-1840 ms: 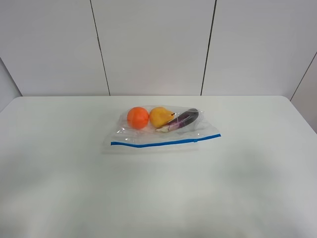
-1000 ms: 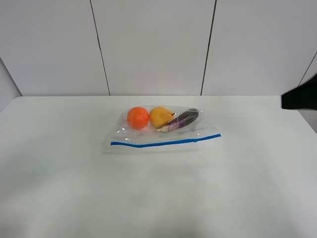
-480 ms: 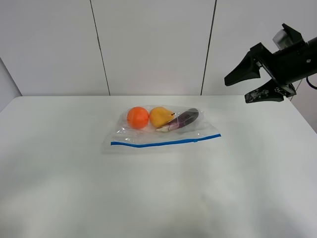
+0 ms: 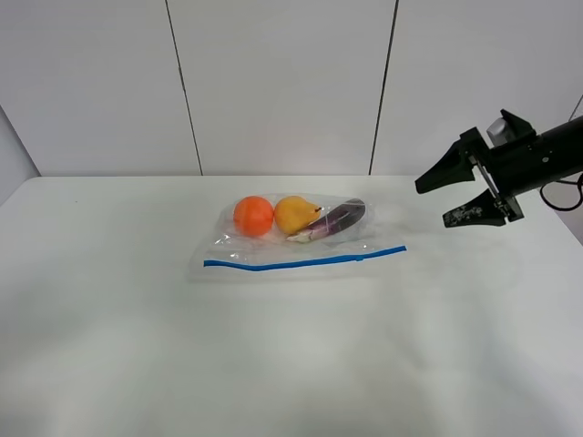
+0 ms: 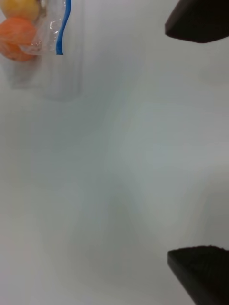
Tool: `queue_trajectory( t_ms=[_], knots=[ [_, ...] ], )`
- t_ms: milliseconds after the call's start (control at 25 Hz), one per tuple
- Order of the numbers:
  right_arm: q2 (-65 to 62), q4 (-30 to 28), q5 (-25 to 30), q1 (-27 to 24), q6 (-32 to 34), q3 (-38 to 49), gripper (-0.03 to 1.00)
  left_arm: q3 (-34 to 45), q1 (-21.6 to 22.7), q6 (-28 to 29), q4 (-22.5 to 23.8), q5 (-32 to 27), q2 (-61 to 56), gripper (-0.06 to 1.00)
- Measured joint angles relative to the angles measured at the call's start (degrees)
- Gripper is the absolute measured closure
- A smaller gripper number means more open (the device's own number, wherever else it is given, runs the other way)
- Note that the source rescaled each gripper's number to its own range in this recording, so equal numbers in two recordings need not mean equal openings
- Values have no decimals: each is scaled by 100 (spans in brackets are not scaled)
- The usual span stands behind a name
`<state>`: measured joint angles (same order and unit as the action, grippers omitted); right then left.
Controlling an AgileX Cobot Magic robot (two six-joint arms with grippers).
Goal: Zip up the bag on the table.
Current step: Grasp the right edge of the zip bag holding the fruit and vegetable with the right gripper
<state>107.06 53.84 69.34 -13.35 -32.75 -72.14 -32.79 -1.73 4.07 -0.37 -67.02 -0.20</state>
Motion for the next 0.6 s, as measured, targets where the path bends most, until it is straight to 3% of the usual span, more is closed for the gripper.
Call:
queue_trajectory(
  t_ms=[240,600],
  knots=[
    [750,68,-2,191,-4,0,0,0,0,0,0,0,0,-6],
    [1452,729,-6,486,-393,0,5,0,0,0,0,0,0,-6]
  ],
)
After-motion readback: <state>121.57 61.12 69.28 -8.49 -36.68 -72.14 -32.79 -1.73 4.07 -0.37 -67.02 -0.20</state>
